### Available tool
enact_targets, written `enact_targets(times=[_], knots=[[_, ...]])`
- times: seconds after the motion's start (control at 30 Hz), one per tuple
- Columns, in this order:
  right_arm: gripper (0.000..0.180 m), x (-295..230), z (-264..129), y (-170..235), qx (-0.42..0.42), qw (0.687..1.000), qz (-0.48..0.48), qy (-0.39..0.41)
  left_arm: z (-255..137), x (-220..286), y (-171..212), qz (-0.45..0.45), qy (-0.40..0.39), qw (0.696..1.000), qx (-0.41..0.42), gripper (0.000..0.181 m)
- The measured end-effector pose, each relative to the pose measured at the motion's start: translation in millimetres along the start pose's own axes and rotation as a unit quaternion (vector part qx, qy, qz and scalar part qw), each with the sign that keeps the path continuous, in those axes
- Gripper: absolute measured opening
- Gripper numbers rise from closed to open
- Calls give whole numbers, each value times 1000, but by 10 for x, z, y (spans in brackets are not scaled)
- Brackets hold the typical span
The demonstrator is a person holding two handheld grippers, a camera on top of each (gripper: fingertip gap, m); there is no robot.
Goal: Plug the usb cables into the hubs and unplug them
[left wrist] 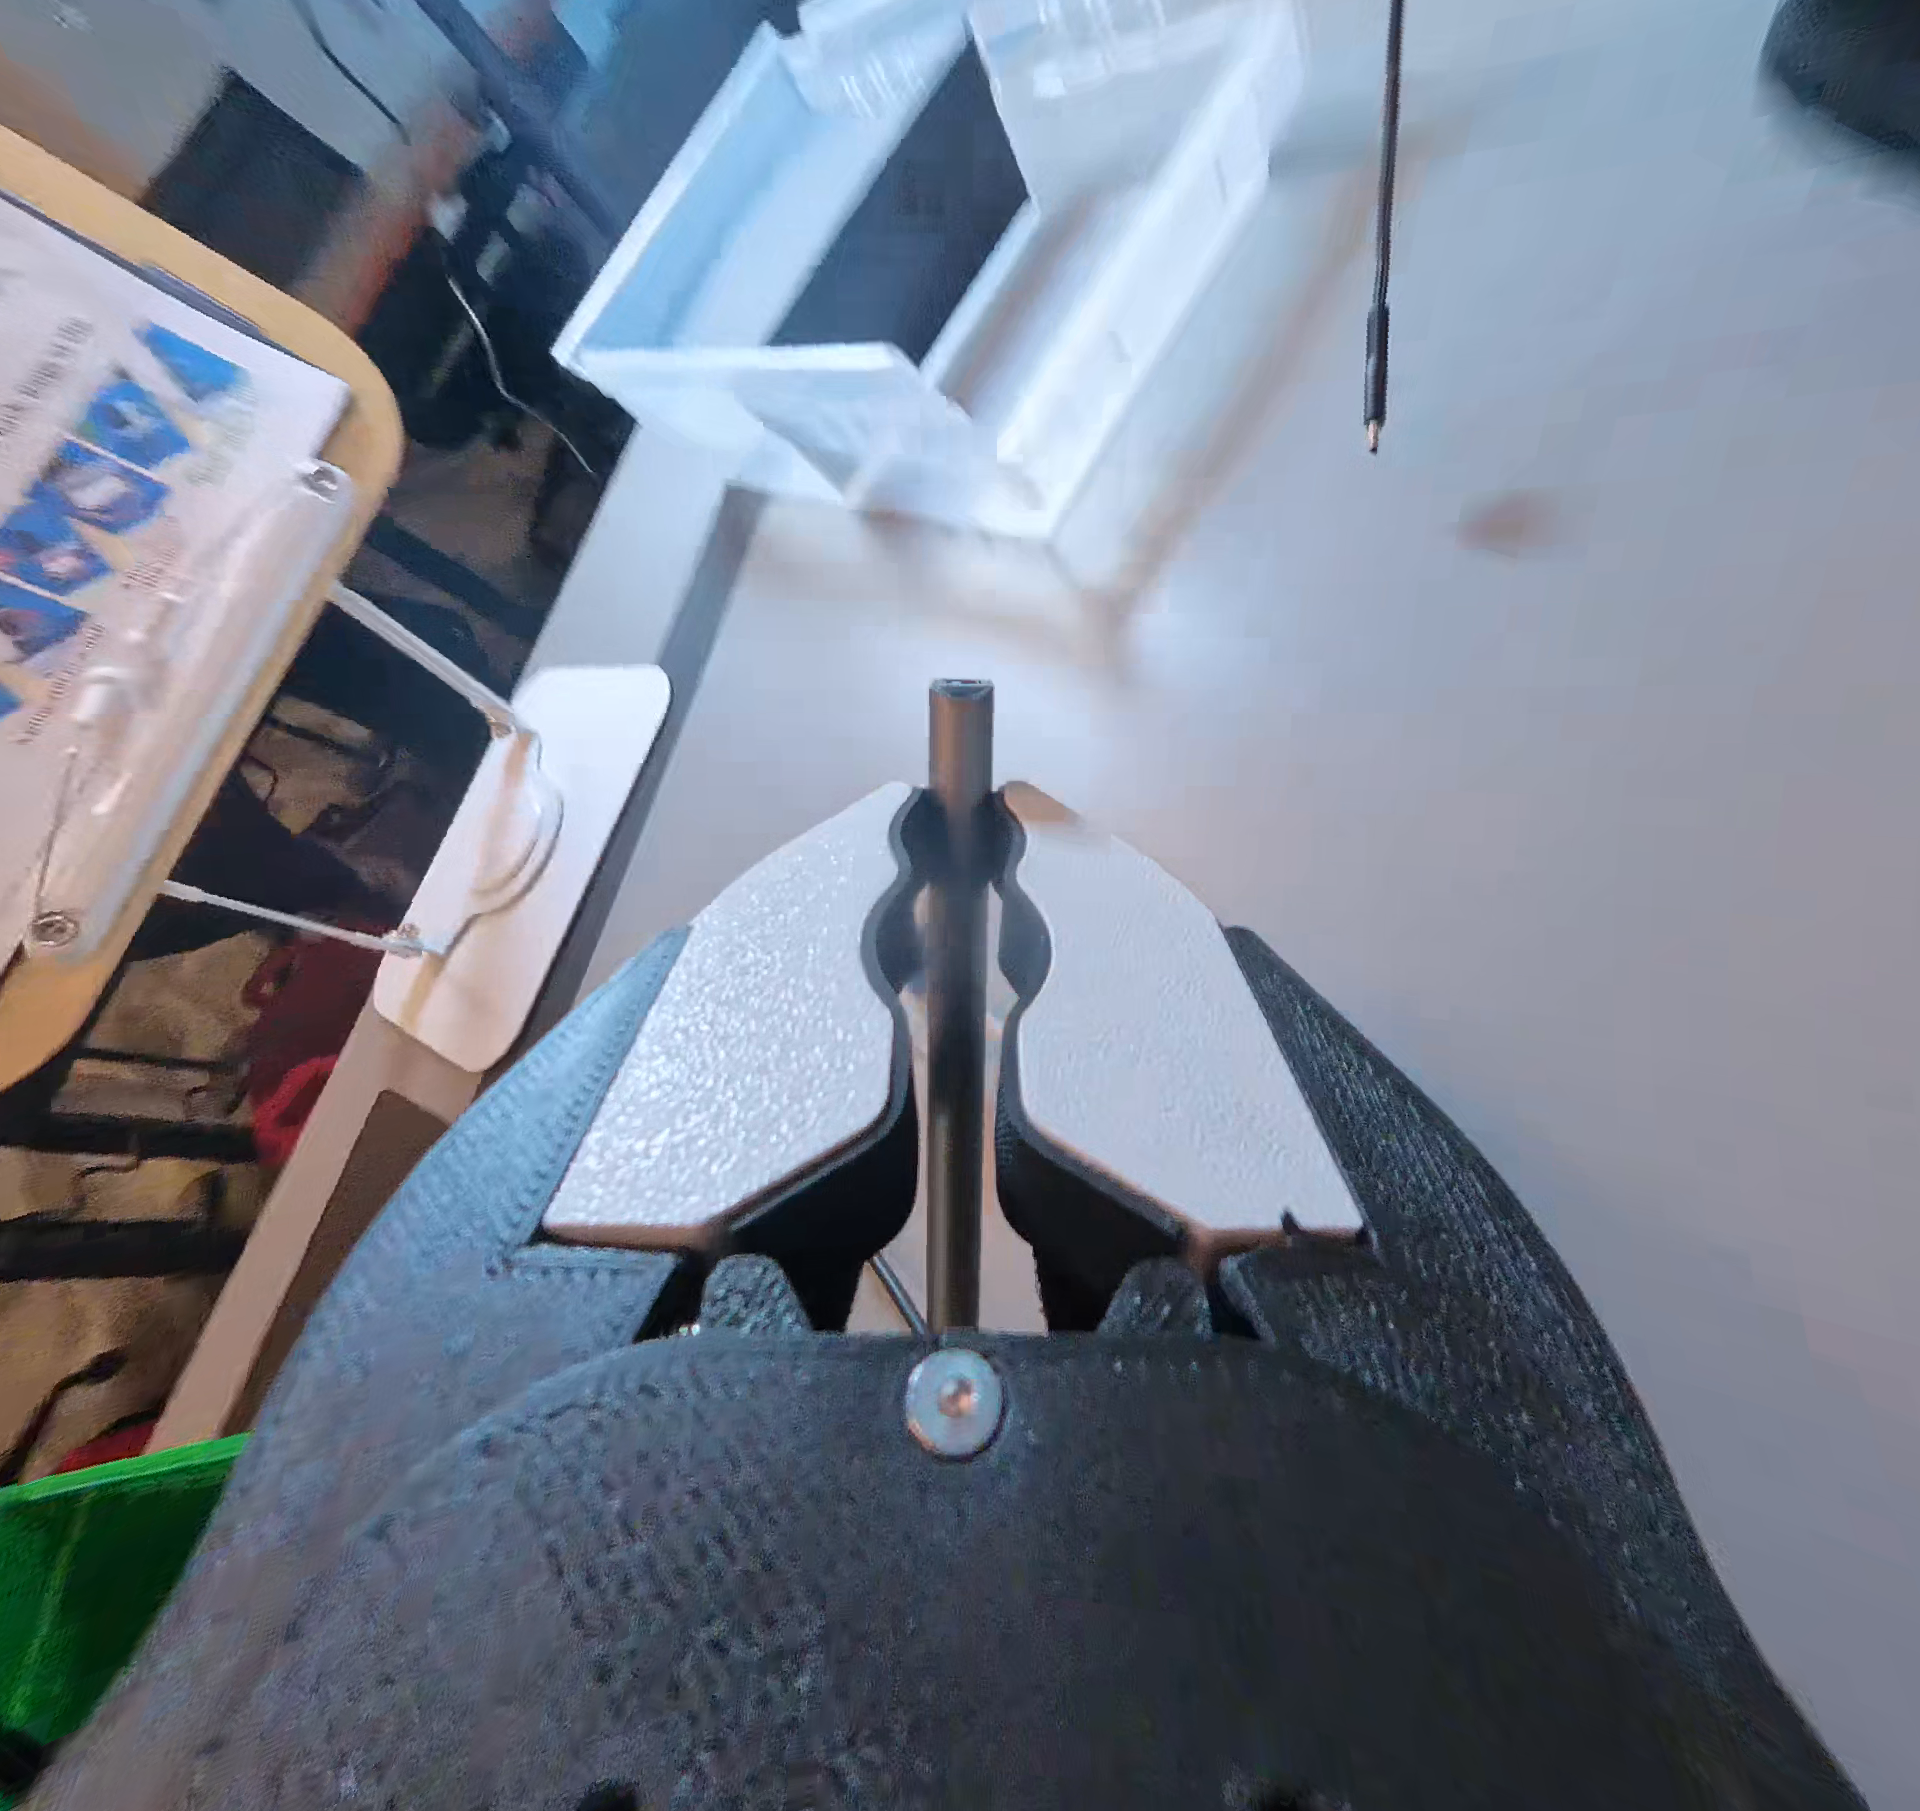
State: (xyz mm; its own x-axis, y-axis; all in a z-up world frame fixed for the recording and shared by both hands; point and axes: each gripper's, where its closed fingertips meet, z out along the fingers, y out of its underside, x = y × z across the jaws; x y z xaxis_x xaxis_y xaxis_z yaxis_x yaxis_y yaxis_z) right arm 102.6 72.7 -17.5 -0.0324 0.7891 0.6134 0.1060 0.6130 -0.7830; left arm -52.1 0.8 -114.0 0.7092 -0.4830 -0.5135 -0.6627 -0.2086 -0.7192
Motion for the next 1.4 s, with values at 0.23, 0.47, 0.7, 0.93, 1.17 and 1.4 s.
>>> enact_targets(times=[0.23, 0.47, 0.7, 0.93, 1.17, 1.4], knots=[[8, 1215, 106, -51, -3, 988, 4, 156, -219, 66, -381, -158, 62, 968, 187, 11], [30, 1157, 545, 1528, -276, 949, 36, 152, -343, 96, -389, -213, 86, 940, 253, 11], [47, 497, 778, 625, -116, 990, 72, -27, -323, 196, -437, -198, 103, 939, 263, 11], [42, -1133, 1038, -42, -50, 948, 32, -313, -374, 312, -552, -183, 127, 932, 287, 11], [9, -1324, 1120, -175, 1, 938, 59, -343, -388, 367, -595, -164, 130, 934, 290, 11], [8, -1273, 1030, -242, 8, 935, 52, -351, -306, 461, -541, -86, 97, 961, 245, 11]])
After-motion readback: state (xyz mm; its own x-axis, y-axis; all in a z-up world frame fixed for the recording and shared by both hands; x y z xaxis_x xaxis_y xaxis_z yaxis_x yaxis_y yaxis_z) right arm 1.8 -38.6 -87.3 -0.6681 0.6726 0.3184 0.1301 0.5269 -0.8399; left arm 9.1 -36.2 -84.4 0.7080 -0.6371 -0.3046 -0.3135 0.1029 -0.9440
